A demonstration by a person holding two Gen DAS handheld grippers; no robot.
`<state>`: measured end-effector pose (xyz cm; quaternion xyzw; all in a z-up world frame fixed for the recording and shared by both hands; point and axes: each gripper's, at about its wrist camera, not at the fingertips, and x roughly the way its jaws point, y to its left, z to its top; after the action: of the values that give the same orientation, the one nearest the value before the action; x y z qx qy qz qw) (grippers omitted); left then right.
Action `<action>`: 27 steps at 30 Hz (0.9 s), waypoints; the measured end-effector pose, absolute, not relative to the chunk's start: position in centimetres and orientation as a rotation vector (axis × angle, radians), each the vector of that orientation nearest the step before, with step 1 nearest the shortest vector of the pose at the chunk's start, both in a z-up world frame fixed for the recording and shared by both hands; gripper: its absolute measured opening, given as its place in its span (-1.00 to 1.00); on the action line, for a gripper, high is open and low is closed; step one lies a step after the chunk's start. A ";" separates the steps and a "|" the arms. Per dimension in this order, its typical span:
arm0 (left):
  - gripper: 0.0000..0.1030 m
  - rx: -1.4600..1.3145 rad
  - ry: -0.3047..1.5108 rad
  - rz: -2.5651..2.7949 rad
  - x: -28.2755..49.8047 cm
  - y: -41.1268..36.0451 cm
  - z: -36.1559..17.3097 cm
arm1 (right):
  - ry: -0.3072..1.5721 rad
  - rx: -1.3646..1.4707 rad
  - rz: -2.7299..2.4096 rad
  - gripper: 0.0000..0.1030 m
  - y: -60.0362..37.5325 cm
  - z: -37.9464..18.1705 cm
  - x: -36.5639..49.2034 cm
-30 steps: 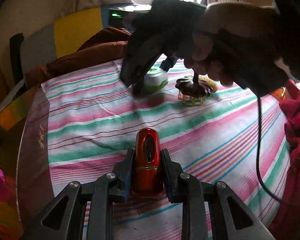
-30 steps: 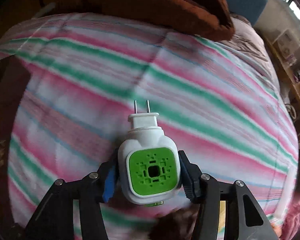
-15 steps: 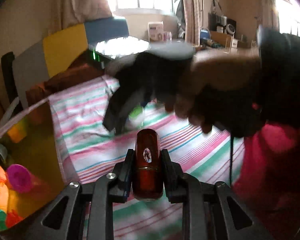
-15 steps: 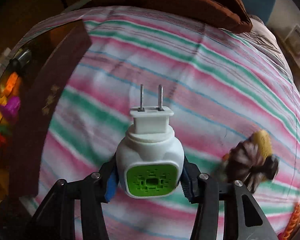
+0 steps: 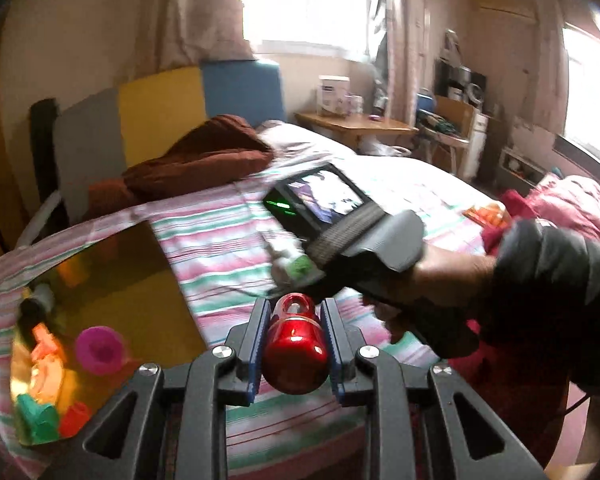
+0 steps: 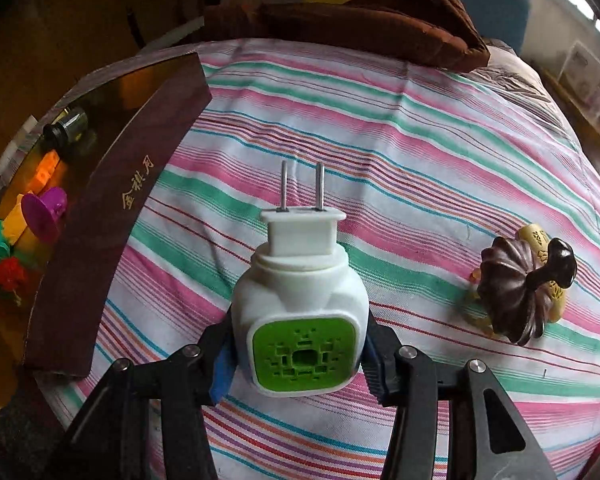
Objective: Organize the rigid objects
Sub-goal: 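Carry the red cylinder into the gold tray with the left tool and release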
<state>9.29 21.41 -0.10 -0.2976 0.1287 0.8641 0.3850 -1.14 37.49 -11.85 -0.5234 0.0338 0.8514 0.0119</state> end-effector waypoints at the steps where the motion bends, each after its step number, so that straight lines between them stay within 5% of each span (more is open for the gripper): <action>1: -0.51 -0.762 0.320 2.226 8.7 21.0 0.1 | 0.100 -1.631 2.656 0.02 37.4 -11.9 -1.2; 27: -0.51 -1.057 0.161 2.678 -1.5 9.4 -0.6 | 0.006 -1.585 2.683 0.02 37.1 -12.5 -2.5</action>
<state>-1.50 9.37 -0.55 -0.3634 0.0552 0.9211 0.1286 -2.50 37.12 -12.53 -0.5086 0.0019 0.8609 0.0130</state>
